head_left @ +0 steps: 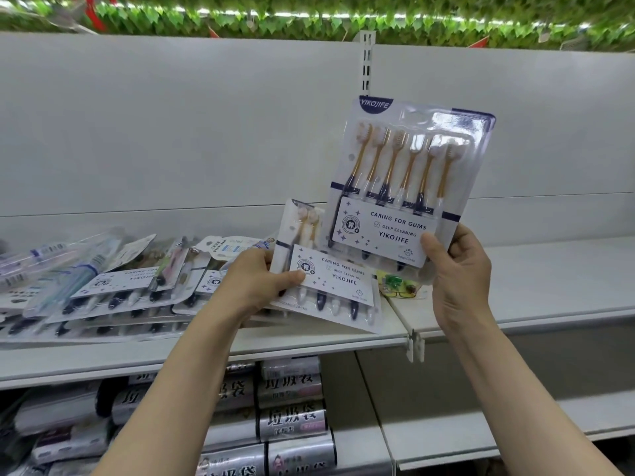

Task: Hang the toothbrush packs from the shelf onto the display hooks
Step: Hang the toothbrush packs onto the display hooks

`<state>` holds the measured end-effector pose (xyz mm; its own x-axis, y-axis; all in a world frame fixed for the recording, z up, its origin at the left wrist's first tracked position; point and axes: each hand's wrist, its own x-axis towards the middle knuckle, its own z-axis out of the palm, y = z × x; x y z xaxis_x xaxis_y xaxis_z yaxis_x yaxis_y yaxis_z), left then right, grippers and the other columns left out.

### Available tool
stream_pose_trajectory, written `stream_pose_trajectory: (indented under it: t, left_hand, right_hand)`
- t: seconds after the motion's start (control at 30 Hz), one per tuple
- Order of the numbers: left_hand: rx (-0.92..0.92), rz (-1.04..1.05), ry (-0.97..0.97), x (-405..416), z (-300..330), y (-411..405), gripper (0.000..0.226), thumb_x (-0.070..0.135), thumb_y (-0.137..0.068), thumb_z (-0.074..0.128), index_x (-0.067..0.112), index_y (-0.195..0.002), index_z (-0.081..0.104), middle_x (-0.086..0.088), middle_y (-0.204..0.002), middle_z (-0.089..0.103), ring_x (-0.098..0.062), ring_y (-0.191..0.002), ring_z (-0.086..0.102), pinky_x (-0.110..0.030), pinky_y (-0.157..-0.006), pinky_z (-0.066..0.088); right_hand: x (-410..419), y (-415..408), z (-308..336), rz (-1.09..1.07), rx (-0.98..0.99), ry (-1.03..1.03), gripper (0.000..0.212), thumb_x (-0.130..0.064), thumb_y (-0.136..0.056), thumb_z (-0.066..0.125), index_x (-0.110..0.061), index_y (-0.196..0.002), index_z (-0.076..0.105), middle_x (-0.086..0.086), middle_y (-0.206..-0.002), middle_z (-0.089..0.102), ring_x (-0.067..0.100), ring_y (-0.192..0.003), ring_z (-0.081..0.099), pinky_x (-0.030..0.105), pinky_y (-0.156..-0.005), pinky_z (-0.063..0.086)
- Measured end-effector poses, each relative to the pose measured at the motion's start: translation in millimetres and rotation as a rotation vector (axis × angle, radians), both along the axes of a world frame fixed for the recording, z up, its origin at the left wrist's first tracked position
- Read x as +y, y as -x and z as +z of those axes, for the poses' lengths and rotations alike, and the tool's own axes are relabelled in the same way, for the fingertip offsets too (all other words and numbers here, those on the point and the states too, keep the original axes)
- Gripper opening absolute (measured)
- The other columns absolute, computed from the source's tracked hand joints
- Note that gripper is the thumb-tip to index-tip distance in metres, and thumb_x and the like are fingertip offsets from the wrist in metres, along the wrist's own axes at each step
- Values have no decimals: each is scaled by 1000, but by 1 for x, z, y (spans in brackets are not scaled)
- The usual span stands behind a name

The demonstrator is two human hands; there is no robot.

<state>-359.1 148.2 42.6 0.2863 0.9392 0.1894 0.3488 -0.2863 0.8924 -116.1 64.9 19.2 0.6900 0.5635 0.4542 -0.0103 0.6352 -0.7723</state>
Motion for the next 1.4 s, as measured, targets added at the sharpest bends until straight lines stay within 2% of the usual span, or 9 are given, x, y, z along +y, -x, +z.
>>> stream_pose_trajectory:
  t: [0.17,0.3,0.43,0.53,0.63,0.73,0.9,1.17,1.4]
  left_hand:
    - [-116,27,83,-14,-7,6,20,2,-80,78,13,-89,64,-9,-89,74,-28,-87,72,-47,-88,57]
    - [-249,89,122,-26,-23,15,32,0,-84,73,14,-108,57,-10,-98,74,-28,-91,72,-49,-88,57]
    - [-377,191,62,-44,-39,33,35,6,-90,68,20,-117,52,-3,-104,73,-17,-91,71,-30,-76,54]
    - [-459,263,21,-58,-46,56,32,8,-91,66,25,-115,53,2,-105,72,-14,-95,70,-28,-81,53]
    - [-523,336,-32,-70,-53,95,35,7,-92,65,19,-122,52,1,-110,71,-13,-100,70,-30,-88,53]
    - [-586,424,-83,-85,-57,143,33,5,-92,64,17,-120,53,-1,-108,71,-15,-99,69,-34,-89,54]
    - [-673,593,-165,-110,-66,258,28,11,-91,68,20,-113,54,-1,-110,70,-13,-97,69,-33,-92,52]
    - [-682,791,-191,-170,-91,507,55,31,-73,78,19,-121,54,-5,-113,71,-25,-101,70,-50,-94,52]
    - [-637,1014,-292,-212,-110,689,40,21,-86,74,15,-119,52,0,-104,69,-14,-93,67,-33,-87,51]
  right_hand:
    - [-13,-6,1,36,21,-24,22,-2,-92,65,-13,-111,63,-5,-97,76,11,-95,72,24,-78,58]
    - [-24,-8,-1,61,33,-34,39,-15,-83,71,-9,-120,61,-4,-100,76,19,-103,71,39,-87,57]
    - [-27,-5,-7,143,67,-41,44,-13,-90,67,-1,-130,55,4,-111,74,30,-113,68,62,-90,54]
    - [-21,8,-15,202,101,-46,39,-7,-96,62,1,-133,52,9,-117,72,34,-116,66,70,-91,49]
    - [-17,38,-18,247,113,-52,40,-6,-95,64,1,-133,52,10,-122,71,35,-121,63,67,-100,44]
    - [-13,81,-15,295,78,-29,26,-5,-97,61,-8,-122,59,5,-117,72,33,-121,63,62,-93,52]
    - [-11,196,-11,385,61,-10,25,-9,-93,64,-11,-117,59,-3,-102,73,22,-110,66,22,-73,60]
    - [-11,451,-44,516,11,79,34,-2,-97,60,-7,-130,58,0,-107,77,16,-105,72,26,-86,58]
    - [0,652,-57,709,3,152,54,-3,-96,63,-8,-145,42,0,-103,78,17,-100,73,34,-87,60]
